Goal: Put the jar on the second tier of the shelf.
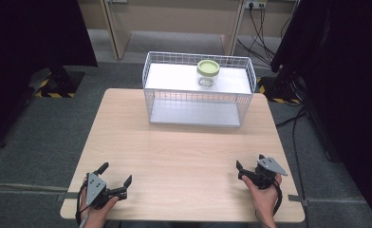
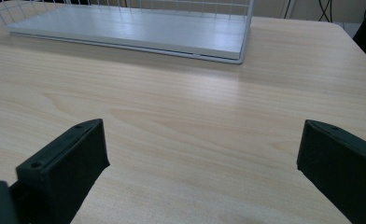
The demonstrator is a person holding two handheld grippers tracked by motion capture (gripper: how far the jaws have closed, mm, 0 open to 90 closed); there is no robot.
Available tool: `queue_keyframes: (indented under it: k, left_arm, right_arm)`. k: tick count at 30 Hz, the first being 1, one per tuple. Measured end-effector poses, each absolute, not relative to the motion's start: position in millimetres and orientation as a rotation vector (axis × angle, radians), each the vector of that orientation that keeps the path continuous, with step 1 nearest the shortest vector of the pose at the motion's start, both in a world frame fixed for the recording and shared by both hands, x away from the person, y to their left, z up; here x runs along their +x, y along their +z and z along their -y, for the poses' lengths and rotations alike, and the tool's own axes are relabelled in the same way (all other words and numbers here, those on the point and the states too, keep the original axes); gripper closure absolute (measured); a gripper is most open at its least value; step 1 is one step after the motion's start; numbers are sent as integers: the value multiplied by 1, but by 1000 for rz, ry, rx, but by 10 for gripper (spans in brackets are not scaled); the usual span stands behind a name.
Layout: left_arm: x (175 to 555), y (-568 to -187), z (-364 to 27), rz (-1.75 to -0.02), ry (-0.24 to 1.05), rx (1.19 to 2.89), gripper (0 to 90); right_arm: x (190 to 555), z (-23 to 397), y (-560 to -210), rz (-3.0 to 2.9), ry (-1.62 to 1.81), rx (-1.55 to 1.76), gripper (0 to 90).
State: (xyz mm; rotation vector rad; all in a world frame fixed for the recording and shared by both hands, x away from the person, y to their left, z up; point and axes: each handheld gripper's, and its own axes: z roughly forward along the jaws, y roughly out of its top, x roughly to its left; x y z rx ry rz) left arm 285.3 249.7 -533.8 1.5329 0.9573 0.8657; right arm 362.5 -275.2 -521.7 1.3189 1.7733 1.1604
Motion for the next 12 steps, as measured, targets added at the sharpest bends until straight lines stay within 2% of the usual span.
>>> queue_keyframes:
  k: [12]
  left_arm:
    - [286,-534,-250,-959,864,1533,17]
  right_arm:
    - [363,273,-520,-1782,1167,1317,20]
